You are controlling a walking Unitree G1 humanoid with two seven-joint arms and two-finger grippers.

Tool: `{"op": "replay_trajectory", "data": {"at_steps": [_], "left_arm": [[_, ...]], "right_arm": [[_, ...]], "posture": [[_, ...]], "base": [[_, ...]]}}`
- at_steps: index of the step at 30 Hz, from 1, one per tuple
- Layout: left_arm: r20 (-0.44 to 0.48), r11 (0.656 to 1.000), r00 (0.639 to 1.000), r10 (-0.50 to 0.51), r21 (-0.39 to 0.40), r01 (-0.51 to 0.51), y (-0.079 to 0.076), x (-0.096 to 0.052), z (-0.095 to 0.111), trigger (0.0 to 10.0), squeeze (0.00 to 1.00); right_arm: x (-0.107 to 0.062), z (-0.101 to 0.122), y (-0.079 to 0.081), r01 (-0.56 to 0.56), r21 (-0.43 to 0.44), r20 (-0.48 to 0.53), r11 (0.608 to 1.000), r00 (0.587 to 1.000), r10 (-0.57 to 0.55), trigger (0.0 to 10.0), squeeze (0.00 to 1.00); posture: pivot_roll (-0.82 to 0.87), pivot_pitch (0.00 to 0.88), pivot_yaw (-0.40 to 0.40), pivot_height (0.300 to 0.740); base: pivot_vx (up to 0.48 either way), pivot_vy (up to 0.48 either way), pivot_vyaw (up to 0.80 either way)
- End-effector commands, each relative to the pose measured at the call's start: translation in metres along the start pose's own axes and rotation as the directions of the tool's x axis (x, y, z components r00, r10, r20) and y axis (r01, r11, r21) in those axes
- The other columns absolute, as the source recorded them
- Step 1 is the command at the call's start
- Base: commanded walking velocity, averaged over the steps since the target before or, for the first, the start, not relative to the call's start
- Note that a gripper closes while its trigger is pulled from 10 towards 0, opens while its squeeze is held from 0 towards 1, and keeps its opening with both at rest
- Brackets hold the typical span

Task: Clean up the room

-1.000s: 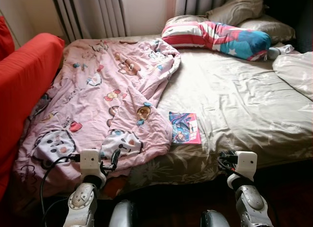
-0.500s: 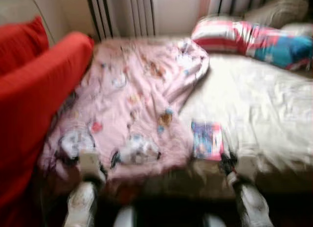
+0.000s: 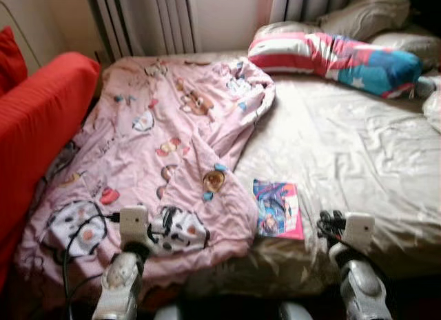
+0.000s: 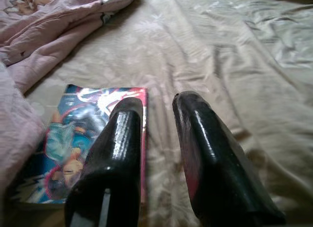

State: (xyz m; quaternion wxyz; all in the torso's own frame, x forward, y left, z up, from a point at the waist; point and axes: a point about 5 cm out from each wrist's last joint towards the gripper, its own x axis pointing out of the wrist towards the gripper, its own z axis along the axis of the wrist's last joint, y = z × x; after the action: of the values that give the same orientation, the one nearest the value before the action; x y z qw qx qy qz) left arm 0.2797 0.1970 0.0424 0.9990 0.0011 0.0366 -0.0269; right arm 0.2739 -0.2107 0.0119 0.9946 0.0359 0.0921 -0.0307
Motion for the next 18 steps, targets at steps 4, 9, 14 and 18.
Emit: {"op": "replay_trajectory", "data": {"at_steps": [4,9,14,18], "left_arm": [[-0.004,1.000,1.000,0.011,0.012,-0.011,0.0054,-0.0019,-0.0001,10.0,0.00],[-0.001,1.000,1.000,0.009,0.016,-0.009,0.0064,-0.0017,0.0008,10.0,0.00],[0.006,1.000,1.000,0.013,0.025,-0.013,0.0082,-0.0010,0.0030,10.0,0.00],[0.020,0.999,1.000,0.008,0.036,-0.008,0.0110,-0.0005,0.0086,10.0,0.00]], "right_arm": [[0.0007,-0.0030,0.0075,-0.014,0.015,-0.015,1.000,1.000,0.014,10.0,0.00],[0.0009,-0.0029,0.0086,-0.020,0.015,-0.014,1.000,1.000,0.020,10.0,0.00],[0.0019,-0.0030,0.0120,-0.044,0.013,-0.019,0.999,0.999,0.044,10.0,0.00],[0.0061,0.0006,0.0160,-0.049,0.011,-0.013,0.999,0.999,0.049,10.0,0.00]], "posture": [[-0.01,0.000,0.026,0.599],[-0.01,0.000,0.031,0.599],[-0.01,0.000,0.038,0.599],[0.00,0.012,0.051,0.599]], "base": [[0.251,0.000,0.00],[0.202,0.000,0.00],[0.000,0.000,0.00],[0.000,0.000,0.00]]}}
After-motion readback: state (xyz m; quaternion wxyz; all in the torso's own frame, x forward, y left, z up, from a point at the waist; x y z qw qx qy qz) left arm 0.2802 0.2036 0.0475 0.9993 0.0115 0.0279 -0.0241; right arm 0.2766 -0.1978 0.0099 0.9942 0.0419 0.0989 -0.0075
